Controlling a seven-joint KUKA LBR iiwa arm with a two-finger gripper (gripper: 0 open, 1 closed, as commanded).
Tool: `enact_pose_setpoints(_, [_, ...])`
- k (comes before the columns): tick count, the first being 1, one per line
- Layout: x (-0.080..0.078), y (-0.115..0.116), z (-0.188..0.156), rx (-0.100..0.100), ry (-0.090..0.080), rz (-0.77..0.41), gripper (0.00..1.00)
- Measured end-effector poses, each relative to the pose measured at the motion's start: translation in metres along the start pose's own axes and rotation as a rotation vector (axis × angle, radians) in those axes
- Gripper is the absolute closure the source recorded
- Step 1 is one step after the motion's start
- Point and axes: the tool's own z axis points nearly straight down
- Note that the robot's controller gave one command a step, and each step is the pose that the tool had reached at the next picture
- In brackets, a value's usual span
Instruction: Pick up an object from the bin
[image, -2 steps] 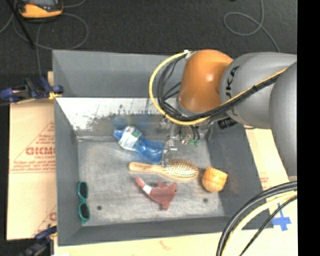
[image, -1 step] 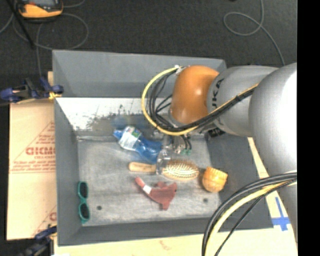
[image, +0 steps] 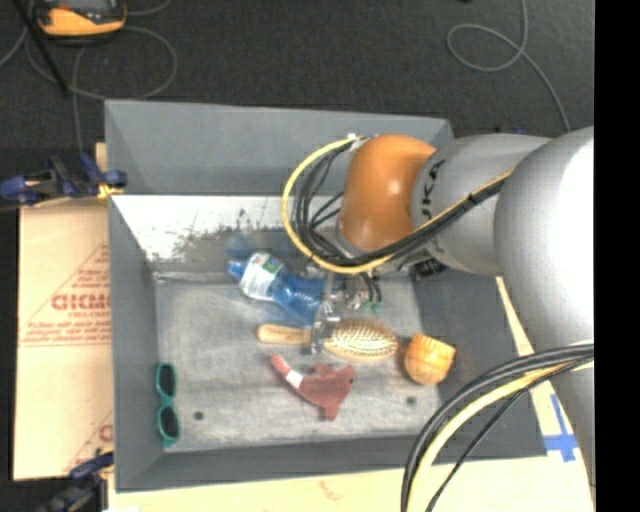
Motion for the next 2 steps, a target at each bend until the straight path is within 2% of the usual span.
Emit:
enact_pose_setpoints(1, [0.0, 0.0, 0.0, 0.0, 0.0, 0.0, 1.0])
enact_pose_setpoints(2, [0.013, 0.006, -0.201, -0.002, 0.005, 0.005, 1.0])
